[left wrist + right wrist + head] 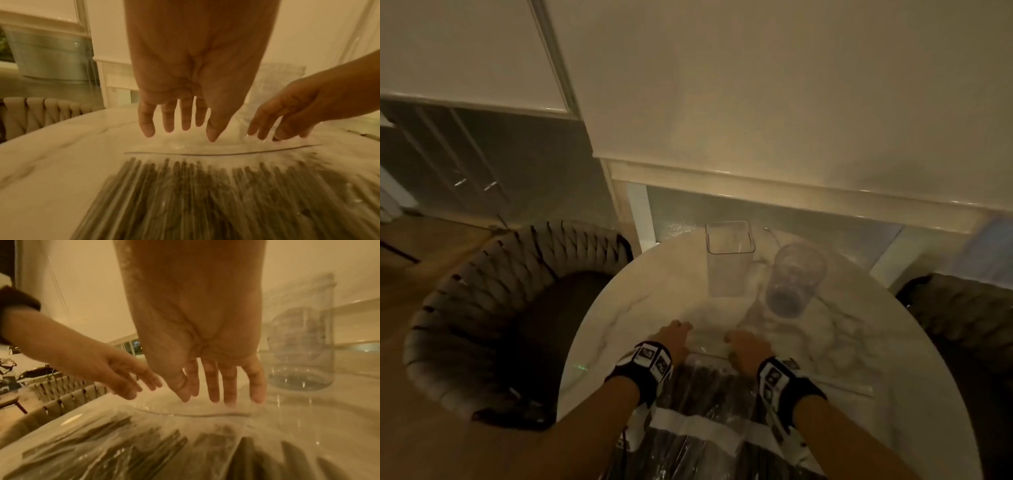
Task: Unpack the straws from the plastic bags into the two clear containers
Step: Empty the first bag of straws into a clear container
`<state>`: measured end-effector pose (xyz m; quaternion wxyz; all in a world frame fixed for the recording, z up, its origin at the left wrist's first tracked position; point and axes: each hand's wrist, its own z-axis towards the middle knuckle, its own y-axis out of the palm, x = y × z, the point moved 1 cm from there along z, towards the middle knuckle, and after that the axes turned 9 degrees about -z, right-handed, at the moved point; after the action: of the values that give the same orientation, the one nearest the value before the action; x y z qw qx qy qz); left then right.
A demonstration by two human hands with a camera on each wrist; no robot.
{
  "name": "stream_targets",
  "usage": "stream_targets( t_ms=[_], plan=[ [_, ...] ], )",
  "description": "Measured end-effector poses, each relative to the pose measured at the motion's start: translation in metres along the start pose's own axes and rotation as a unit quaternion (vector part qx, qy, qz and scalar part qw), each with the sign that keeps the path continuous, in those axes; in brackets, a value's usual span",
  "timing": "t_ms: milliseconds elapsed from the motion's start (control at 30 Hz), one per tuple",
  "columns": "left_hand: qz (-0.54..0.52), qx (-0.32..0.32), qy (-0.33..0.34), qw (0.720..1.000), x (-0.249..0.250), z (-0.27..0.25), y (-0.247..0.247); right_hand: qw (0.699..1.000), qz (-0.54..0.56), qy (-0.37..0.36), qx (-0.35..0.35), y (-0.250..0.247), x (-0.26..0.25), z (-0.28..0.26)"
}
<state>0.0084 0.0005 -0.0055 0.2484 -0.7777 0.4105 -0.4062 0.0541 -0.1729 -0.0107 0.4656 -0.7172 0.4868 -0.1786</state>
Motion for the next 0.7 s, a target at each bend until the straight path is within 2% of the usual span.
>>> stream_targets(
  t_ms=[100,233,333,400,500,567,600,633,700],
  plan=[
    [0.079,-0.014,-0.037,0.996,-0.003,0.013,0.009,0.999,-0.043,0.019,-0.026,0.008,-0.011,0.014],
    [0.146,-0.013,-0.025,0.989,-0.001,0.019,0.016,0.997,-0.051,0.032,-0.051,0.008,-0.015,0.021],
    [0.208,0.023,0.004,0.978,0.0,0.016,0.013,0.996,-0.073,0.024,-0.052,0.004,-0.017,0.019],
    [0.203,0.074,0.046,0.975,0.005,0.006,0.004,0.999,-0.012,-0.016,-0.037,-0.007,-0.021,0.015],
    [0.091,0.219,0.097,0.967,0.017,-0.02,-0.019,0.989,0.121,-0.074,0.026,-0.041,-0.029,-0.006],
    [-0.081,0.338,0.064,0.935,0.027,-0.046,-0.041,0.969,0.196,-0.101,0.107,-0.07,-0.035,-0.025],
    [-0.19,0.368,0.033,0.91,0.032,-0.059,-0.052,0.957,0.217,-0.12,0.154,-0.083,-0.038,-0.036],
    [-0.292,0.367,0.001,0.883,0.036,-0.069,-0.062,0.944,0.226,-0.142,0.193,-0.095,-0.044,-0.047],
    [-0.435,0.309,-0.03,0.845,0.042,-0.085,-0.079,0.922,0.235,-0.188,0.244,-0.11,-0.059,-0.071]
  ],
)
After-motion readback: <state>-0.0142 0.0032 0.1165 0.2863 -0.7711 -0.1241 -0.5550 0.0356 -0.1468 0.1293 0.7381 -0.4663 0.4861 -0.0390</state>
